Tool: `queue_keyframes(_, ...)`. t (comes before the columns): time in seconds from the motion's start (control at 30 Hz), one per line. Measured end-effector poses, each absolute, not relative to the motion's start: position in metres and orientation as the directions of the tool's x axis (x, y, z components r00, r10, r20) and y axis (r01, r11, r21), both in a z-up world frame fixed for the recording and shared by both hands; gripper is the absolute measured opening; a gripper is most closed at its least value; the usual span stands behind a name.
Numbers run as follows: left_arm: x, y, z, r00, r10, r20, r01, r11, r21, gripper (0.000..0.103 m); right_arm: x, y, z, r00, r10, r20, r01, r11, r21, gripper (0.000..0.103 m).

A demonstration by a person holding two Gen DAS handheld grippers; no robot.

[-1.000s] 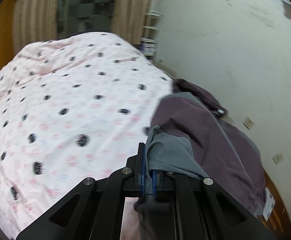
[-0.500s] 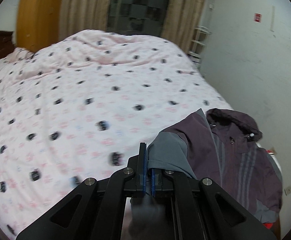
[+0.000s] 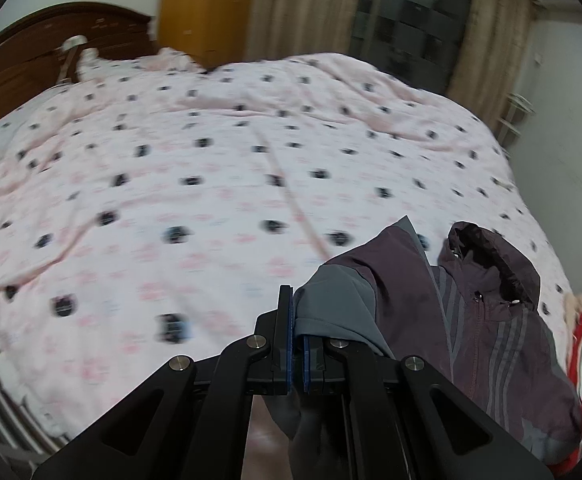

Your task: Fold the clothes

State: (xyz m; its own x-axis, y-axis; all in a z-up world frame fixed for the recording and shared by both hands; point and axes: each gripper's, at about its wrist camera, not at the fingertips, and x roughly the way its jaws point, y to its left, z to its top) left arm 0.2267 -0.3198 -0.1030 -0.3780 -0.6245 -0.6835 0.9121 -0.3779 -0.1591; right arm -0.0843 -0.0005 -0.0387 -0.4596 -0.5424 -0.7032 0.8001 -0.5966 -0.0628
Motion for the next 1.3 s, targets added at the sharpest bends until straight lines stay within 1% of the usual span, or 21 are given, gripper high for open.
queue_keyframes(0.17,0.267,-0.328,-0.115,-0.319,-0.628,-0.710,0.940,-0.307,-0.150,0.003,-0.067,-0.057,-0.036,-0.418,-0.579,-0.700,0.848,-0.526,-0.071,0.103)
queue_keyframes(0.3,0.285,-0.335,-0.134,-0.295,-0.602,-0.742,0.949,-0.277,-0.152,0.004,-0.048,-0.093,-0.046,-0.372,-0.595,-0.713,0.881,-0.467,-0.070,0.103)
queue_keyframes(0.4,0.293,-0.338,-0.152,-0.309,-0.581,-0.753,0.945,-0.274,-0.177,0.008,-0.055,-0.118,-0.059,-0.311,-0.597,-0.739,0.897,-0.442,-0.021,0.103)
queue_keyframes(0.5,0.299,-0.336,-0.163,-0.320,-0.591,-0.741,0.942,-0.284,-0.180,0.014,-0.068,-0.143,-0.072,-0.243,-0.598,-0.764,0.907,-0.420,0.041,0.103)
queue_keyframes(0.53,0.302,-0.334,-0.167,-0.323,-0.600,-0.732,0.941,-0.289,-0.178,0.018,-0.072,-0.151,-0.076,-0.219,-0.598,-0.771,0.909,-0.413,0.062,0.103)
queue_keyframes(0.57,0.304,-0.333,-0.170,-0.337,-0.597,-0.728,0.937,-0.288,-0.197,0.023,-0.079,-0.160,-0.080,-0.197,-0.597,-0.778,0.907,-0.412,0.086,0.103)
queue_keyframes(0.6,0.307,-0.333,-0.171,-0.356,-0.589,-0.725,0.932,-0.283,-0.227,0.026,-0.090,-0.171,-0.084,-0.178,-0.596,-0.783,0.900,-0.420,0.115,0.103)
queue_keyframes(0.63,0.310,-0.333,-0.172,-0.372,-0.590,-0.716,0.927,-0.281,-0.249,0.034,-0.100,-0.179,-0.087,-0.158,-0.597,-0.787,0.894,-0.425,0.143,0.103)
queue_keyframes(0.67,0.314,-0.331,-0.170,-0.393,-0.602,-0.695,0.919,-0.278,-0.279,0.047,-0.109,-0.187,-0.090,-0.139,-0.596,-0.791,0.887,-0.430,0.169,0.103)
queue_keyframes(0.7,0.318,-0.330,-0.168,-0.413,-0.613,-0.674,0.911,-0.277,-0.306,0.054,-0.118,-0.194,-0.095,-0.123,-0.593,-0.796,0.880,-0.436,0.189,0.103)
queue_keyframes(0.73,0.319,-0.329,-0.168,-0.432,-0.614,-0.660,0.902,-0.284,-0.327,0.064,-0.124,-0.201,-0.100,-0.114,-0.584,-0.804,0.875,-0.442,0.197,0.103)
queue_keyframes(0.77,0.320,-0.329,-0.167,-0.451,-0.613,-0.648,0.892,-0.292,-0.344,0.066,-0.131,-0.209,-0.105,-0.104,-0.575,-0.811,0.870,-0.448,0.206,0.103)
queue_keyframes(0.83,0.321,-0.329,-0.167,-0.458,-0.612,-0.645,0.889,-0.295,-0.351,0.067,-0.143,-0.223,-0.115,-0.085,-0.557,-0.826,0.859,-0.461,0.223,0.103)
queue_keyframes(1.0,0.327,-0.318,-0.151,-0.438,-0.669,-0.601,0.899,-0.302,-0.318,0.067,-0.170,-0.251,-0.137,-0.048,-0.521,-0.853,0.829,-0.497,0.257,0.103)
queue_keyframes(1.1,0.323,-0.312,-0.132,-0.411,-0.702,-0.581,0.911,-0.331,-0.244,0.067,-0.171,-0.248,-0.142,-0.052,-0.516,-0.855,0.821,-0.509,0.257,0.103)
queue_keyframes(1.27,0.295,-0.307,-0.093,-0.348,-0.756,-0.554,0.917,-0.398,-0.033,0.067,-0.160,-0.237,-0.145,-0.060,-0.513,-0.857,0.829,-0.503,0.243,0.103)
queue_keyframes(1.3,0.295,-0.309,-0.090,-0.348,-0.754,-0.557,0.916,-0.401,-0.029,0.068,-0.158,-0.234,-0.145,-0.053,-0.518,-0.854,0.828,-0.500,0.252,0.103)
